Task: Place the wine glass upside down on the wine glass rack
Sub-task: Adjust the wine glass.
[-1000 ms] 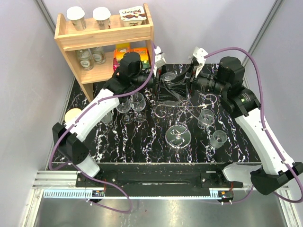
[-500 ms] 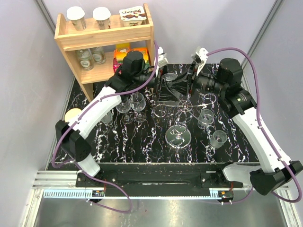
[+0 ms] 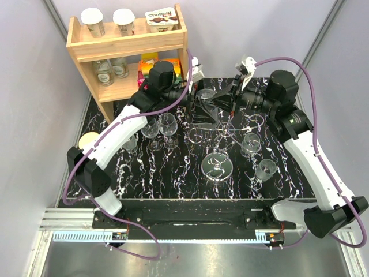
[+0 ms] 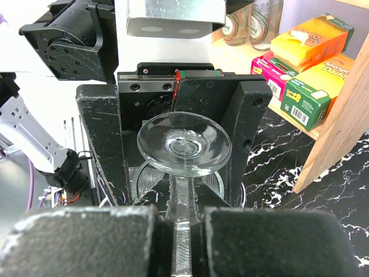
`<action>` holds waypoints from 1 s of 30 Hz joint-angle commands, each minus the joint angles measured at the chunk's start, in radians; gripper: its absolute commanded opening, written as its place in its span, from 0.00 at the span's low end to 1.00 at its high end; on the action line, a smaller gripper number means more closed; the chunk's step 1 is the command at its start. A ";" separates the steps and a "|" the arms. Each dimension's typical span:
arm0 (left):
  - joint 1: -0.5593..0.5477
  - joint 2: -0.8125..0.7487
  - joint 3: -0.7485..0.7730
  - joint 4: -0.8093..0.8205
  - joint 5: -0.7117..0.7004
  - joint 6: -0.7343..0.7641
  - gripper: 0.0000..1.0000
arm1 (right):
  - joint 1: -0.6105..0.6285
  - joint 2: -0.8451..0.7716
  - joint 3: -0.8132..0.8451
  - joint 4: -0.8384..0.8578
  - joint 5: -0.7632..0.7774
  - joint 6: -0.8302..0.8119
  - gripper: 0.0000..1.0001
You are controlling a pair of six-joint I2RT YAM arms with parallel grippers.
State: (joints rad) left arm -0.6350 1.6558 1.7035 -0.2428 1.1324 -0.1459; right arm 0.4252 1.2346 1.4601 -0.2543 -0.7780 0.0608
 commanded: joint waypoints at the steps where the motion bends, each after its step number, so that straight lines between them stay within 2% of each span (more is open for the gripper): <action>1: -0.084 0.001 0.042 0.065 0.035 0.032 0.63 | 0.046 0.008 -0.018 0.013 -0.109 -0.030 0.00; 6: -0.081 -0.008 0.028 0.059 0.024 0.049 0.74 | 0.038 -0.015 -0.018 -0.002 -0.107 -0.042 0.00; 21: -0.083 -0.016 0.027 -0.021 -0.026 0.124 0.92 | 0.024 -0.073 -0.047 -0.072 -0.112 -0.142 0.00; 30: -0.081 -0.024 0.019 -0.036 -0.031 0.138 0.99 | 0.021 -0.099 -0.081 -0.083 -0.092 -0.182 0.00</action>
State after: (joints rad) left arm -0.6842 1.6558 1.7035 -0.2958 1.1103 -0.0315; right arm 0.4255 1.1469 1.4075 -0.2829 -0.8310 -0.0937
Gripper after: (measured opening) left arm 0.981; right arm 0.038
